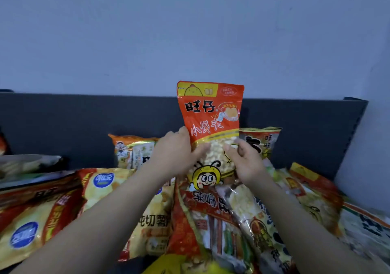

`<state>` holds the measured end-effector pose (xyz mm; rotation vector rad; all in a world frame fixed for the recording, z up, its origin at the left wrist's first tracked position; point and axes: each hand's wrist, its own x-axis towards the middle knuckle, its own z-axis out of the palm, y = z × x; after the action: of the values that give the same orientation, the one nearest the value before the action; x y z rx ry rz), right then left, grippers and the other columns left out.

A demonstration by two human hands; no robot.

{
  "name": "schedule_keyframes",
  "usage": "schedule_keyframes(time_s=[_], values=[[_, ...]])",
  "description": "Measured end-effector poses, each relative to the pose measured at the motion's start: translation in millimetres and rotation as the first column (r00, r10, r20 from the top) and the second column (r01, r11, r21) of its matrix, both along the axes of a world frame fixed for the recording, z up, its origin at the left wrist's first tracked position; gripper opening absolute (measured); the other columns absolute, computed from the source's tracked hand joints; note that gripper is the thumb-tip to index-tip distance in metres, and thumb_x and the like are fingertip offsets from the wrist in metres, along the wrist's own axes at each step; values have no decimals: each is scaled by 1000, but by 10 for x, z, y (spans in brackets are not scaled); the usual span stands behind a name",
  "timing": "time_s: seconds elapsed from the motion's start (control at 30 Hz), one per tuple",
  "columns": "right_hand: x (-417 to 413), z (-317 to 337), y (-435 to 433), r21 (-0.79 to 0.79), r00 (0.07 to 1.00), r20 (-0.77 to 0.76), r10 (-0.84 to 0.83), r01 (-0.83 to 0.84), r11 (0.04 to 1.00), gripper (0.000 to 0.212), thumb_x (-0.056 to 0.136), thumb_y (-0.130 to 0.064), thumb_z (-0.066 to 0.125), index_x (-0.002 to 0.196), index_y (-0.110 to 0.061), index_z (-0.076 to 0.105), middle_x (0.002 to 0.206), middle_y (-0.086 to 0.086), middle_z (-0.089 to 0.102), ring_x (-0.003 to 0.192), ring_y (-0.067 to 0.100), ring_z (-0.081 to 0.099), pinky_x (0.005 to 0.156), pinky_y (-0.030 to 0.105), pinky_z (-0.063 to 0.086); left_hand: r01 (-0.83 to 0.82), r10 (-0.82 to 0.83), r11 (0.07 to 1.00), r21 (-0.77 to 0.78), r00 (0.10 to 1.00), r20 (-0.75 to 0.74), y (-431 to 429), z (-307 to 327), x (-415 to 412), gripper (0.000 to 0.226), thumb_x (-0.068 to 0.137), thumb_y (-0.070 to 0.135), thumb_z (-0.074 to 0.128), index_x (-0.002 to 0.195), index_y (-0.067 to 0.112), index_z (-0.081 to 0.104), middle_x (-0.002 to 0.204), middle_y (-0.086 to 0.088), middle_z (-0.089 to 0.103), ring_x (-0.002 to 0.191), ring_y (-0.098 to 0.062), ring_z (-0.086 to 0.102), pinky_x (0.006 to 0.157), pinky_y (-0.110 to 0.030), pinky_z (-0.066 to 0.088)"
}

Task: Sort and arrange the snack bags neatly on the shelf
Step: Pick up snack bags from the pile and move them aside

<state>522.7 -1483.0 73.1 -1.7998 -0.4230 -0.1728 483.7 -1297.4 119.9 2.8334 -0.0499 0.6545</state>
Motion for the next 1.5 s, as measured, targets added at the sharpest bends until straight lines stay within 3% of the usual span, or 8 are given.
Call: schedule_keyframes(time_s=[0.13, 0.3, 0.4, 0.63, 1.07, 1.27, 1.37, 1.5], values=[[-16, 96, 606, -274, 991, 123, 58, -22, 962, 30, 99, -46, 44, 107, -18, 52, 77, -1, 56, 69, 6, 53, 59, 18, 40, -82, 82, 996, 18, 996, -26, 604, 45, -178, 55, 88, 69, 44, 102, 16, 46, 92, -2, 61, 82, -21, 60, 72, -39, 53], [-141, 263, 1388, -425, 967, 232, 108, 1, 905, 28, 101, -44, 40, 107, -22, 57, 89, -6, 65, 79, 11, 61, 72, 37, 52, -151, 150, 988, -22, 988, -43, 1375, 95, -415, 50, 90, 63, 48, 103, 16, 45, 93, -1, 60, 81, -21, 59, 71, -39, 53], [-205, 379, 1870, -476, 954, 274, 125, 22, 879, 33, 101, -45, 38, 108, -20, 58, 95, -6, 65, 84, 13, 61, 71, 36, 49, -185, 185, 982, -28, 983, -12, 1853, 171, -530, 50, 89, 63, 50, 105, 17, 45, 94, 0, 60, 82, -21, 60, 73, -40, 53], [-179, 409, 2908, -546, 946, 281, 161, 20, 837, 41, 102, -34, 40, 63, -20, 45, 70, 2, 45, 58, 17, 46, 51, 30, 30, -241, 241, 970, -21, 970, -17, 2780, 167, -646, 44, 92, 55, 52, 106, 14, 45, 94, -3, 60, 81, -22, 58, 70, -39, 52], [-105, 316, 3581, -516, 977, 199, 75, 39, 856, 36, 104, -24, 35, 70, -16, 43, 84, 8, 48, 69, 17, 44, 52, 23, 26, -198, 197, 962, -190, 980, -26, 3411, -54, -375, 37, 94, 48, 53, 106, 14, 45, 93, -3, 62, 81, -23, 59, 72, -43, 53], [-22, 168, 3758, -660, 989, 138, 45, 58, 749, 25, 100, -8, 38, 113, 0, 57, 106, 16, 57, 86, 24, 48, 73, 32, 39, -267, 237, 945, -189, 958, -164, 3502, -288, -223, 35, 96, 45, 50, 110, 13, 45, 100, -5, 63, 87, -26, 61, 78, -45, 54], [-24, 121, 3777, -657, 996, 80, 36, 26, 753, 30, 98, -4, 39, 123, -5, 54, 120, 15, 53, 97, 27, 57, 74, 33, 47, -328, 298, 936, -128, 932, -207, 3507, -382, -225, 36, 98, 45, 44, 109, 12, 43, 102, -7, 62, 91, -28, 60, 79, -42, 51], [-96, 103, 3679, -688, 994, 95, 56, 25, 725, 16, 97, -17, 45, 101, -9, 58, 102, 10, 60, 85, 24, 59, 71, 39, 51, -392, 402, 916, 91, 895, -195, 3435, -378, -320, 40, 98, 46, 40, 115, 10, 46, 115, -10, 61, 106, -31, 55, 81, -39, 42]])
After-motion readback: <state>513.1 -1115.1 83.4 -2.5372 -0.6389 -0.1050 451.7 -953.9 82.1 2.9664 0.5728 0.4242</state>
